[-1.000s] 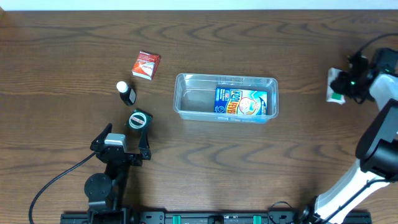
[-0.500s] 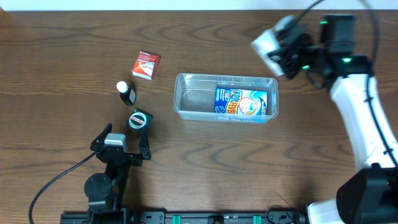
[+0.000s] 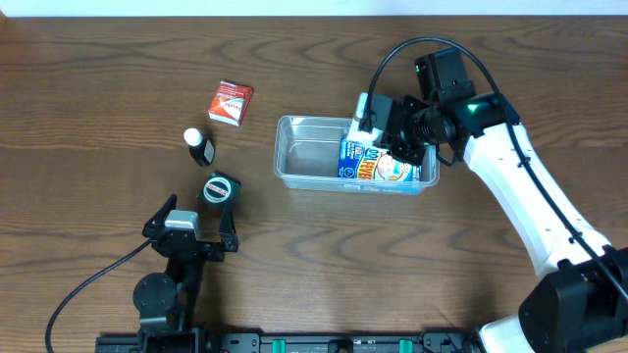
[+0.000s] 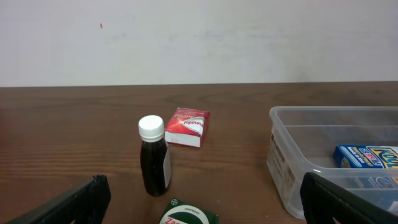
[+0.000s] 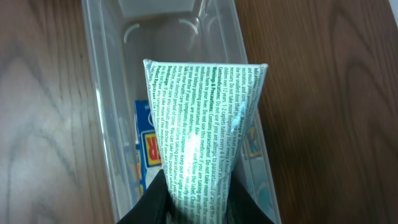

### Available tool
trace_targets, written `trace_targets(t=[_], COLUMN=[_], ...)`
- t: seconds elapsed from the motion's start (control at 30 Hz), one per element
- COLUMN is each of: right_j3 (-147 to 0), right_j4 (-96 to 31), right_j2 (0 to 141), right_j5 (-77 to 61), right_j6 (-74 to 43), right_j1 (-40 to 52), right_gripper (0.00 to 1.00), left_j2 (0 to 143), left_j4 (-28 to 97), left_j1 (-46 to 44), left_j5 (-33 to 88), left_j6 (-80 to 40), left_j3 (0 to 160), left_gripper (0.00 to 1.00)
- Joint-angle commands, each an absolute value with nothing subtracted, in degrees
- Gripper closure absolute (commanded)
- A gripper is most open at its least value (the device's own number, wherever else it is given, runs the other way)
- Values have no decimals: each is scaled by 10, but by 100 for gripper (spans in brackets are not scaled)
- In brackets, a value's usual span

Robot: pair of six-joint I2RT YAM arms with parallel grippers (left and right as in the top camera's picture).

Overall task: Pack container
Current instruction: 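Carry the white-green box into the container beside the blue box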

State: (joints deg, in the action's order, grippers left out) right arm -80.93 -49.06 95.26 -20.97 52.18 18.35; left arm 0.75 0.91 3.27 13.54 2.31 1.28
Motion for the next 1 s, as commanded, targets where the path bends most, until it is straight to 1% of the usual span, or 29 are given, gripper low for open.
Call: trace_targets(t=[0.0, 0.43, 0.97], right_j3=[-787, -698, -616], right_j4=[-493, -470, -337], right_j2=[962, 963, 964], right_j5=[-204, -193, -182], right_j6=[564, 740, 747], right_j1=[183, 183, 151], right_gripper=[99, 99, 99], left_j2=[7, 7, 7], left_j4=[28, 28, 28], left_j1=[32, 32, 32], left_j5=[141, 141, 141], left_j6=[18, 18, 18], left_j3=[2, 2, 2], left_gripper=[2, 2, 2])
